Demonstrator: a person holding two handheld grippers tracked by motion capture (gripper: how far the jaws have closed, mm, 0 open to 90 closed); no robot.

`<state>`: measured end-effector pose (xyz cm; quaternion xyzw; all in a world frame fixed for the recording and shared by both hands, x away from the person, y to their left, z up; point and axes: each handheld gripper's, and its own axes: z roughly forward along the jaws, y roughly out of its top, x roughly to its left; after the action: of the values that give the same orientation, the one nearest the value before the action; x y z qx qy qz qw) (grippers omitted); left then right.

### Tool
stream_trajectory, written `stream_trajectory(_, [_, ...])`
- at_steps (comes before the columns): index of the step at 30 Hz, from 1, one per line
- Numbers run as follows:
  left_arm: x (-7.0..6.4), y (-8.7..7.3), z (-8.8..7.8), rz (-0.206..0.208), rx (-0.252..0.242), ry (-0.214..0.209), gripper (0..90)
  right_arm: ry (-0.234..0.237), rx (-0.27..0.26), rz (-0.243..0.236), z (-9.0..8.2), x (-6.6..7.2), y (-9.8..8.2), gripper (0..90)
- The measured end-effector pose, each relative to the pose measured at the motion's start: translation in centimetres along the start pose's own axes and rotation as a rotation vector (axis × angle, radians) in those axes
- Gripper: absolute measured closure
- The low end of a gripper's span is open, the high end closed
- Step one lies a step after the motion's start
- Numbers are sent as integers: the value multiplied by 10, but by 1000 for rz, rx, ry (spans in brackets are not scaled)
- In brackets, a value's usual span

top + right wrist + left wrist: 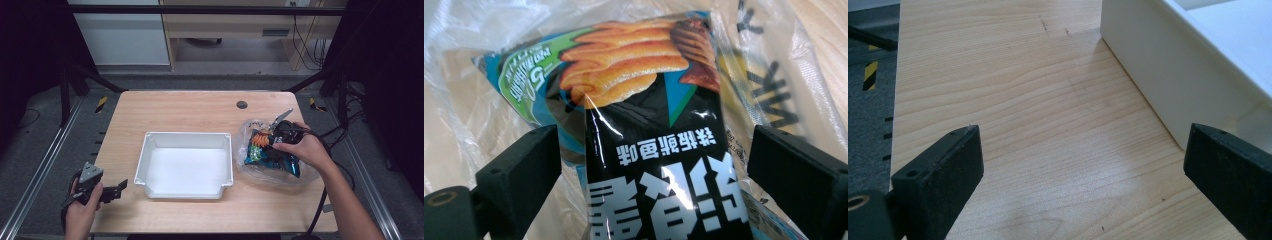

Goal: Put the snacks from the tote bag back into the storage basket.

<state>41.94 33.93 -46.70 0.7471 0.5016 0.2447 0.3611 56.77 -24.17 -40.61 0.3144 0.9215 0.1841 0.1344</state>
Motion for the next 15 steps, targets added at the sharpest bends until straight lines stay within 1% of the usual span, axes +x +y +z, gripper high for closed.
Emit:
stream_trajectory(1, [0,0,0,-2,3,-4,24,2,9,4,2,0,0,67])
stream_trajectory(2, [0,0,0,3,5,-3,24,3,7,0,3,0,0,67])
stream_trajectory(6, [0,0,0,-1,3,-3,24,8,21,-2,6,-1,0,66])
stream_trajectory(10, [0,0,0,-1,3,-3,24,3,28,-2,8,-1,0,64])
stream_trajectory(11, [0,0,0,0,3,-2,24,3,36,-12,10,-1,0,64])
stream_trajectory(15, [0,0,0,3,5,-3,24,-2,56,-21,13,0,-1,64])
